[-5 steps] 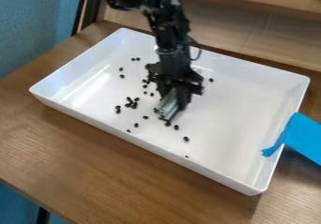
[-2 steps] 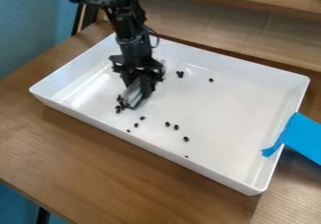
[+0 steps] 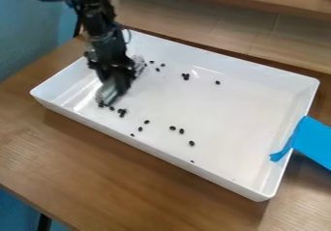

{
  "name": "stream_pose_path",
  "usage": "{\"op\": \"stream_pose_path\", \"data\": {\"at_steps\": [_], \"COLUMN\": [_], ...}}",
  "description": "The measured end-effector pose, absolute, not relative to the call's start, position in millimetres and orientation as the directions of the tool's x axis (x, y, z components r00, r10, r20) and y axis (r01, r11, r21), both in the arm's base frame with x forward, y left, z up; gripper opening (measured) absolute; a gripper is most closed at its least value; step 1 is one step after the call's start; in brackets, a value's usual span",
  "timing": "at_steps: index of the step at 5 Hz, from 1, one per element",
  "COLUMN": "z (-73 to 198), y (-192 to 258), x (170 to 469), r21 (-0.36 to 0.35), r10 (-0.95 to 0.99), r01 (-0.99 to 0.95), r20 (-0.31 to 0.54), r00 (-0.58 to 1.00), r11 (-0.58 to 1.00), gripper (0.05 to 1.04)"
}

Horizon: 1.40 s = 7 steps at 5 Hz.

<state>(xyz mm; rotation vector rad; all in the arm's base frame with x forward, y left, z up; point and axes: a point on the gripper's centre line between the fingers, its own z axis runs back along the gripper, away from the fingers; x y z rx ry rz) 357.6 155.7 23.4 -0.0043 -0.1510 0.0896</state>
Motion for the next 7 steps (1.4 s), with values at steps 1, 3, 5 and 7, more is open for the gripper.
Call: {"op": "stream_pose_path", "data": {"at_steps": [1, 3, 5, 7], "z": [24, 39, 87, 87], "y": [180, 160, 64, -34], "x": [344, 323, 350, 359], "r21": [-0.005, -0.143, -0.201, -0.208], "r10": [0.053, 0.087, 0.074, 0.09], "r01": [-0.052, -0.072, -0.041, -0.062], "r20": [0.141, 0.102, 0.158, 0.13], "r00": [0.989, 0.991, 0.985, 0.987], "r11": [0.999, 0.987, 0.979, 0.976], "gripper": [0.396, 0.396, 0.396, 0.396]}}
